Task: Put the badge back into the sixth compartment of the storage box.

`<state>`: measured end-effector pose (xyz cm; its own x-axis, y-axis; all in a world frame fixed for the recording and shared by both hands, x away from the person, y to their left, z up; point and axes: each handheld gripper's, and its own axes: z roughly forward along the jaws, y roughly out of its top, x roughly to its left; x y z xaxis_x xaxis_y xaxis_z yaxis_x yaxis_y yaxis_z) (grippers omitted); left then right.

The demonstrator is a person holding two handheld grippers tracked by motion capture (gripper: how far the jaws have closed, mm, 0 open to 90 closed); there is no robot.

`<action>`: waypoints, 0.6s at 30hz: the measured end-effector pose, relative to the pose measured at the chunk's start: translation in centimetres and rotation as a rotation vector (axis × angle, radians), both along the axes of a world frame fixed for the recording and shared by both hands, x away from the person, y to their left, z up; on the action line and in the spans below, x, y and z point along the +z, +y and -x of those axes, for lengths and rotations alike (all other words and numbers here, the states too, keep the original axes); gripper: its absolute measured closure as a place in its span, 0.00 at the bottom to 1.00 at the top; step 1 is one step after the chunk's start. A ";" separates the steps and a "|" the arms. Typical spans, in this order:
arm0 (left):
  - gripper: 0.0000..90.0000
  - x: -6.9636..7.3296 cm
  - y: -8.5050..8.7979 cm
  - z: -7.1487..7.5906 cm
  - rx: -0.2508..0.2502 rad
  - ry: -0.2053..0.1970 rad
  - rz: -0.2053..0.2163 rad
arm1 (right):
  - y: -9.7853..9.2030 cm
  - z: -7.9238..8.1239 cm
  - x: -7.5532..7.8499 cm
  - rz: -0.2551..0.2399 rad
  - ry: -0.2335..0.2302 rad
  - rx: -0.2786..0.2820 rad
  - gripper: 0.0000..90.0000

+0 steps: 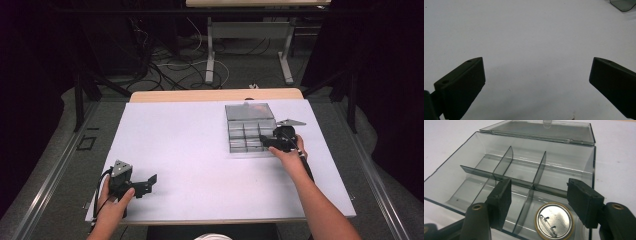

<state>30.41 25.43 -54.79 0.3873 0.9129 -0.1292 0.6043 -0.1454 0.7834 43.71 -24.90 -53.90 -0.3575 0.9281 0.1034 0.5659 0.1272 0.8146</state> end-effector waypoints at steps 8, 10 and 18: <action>0.01 0.0 0.0 0.0 0.001 -0.002 -0.001 | 1.1 0.4 0.4 0.003 0.017 0.040 0.30; 0.01 0.0 0.0 0.0 0.000 -0.001 -0.002 | 1.4 0.6 0.5 0.004 0.014 0.053 0.29; 0.01 0.0 0.0 0.0 0.000 -0.003 -0.003 | 2.4 1.4 1.1 0.005 0.015 0.080 0.22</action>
<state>30.42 25.46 -54.77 0.3874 0.9133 -0.1254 0.6016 -0.1474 0.7851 42.36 -22.50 -52.85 -0.4287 0.8974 0.1046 0.5657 0.1764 0.8055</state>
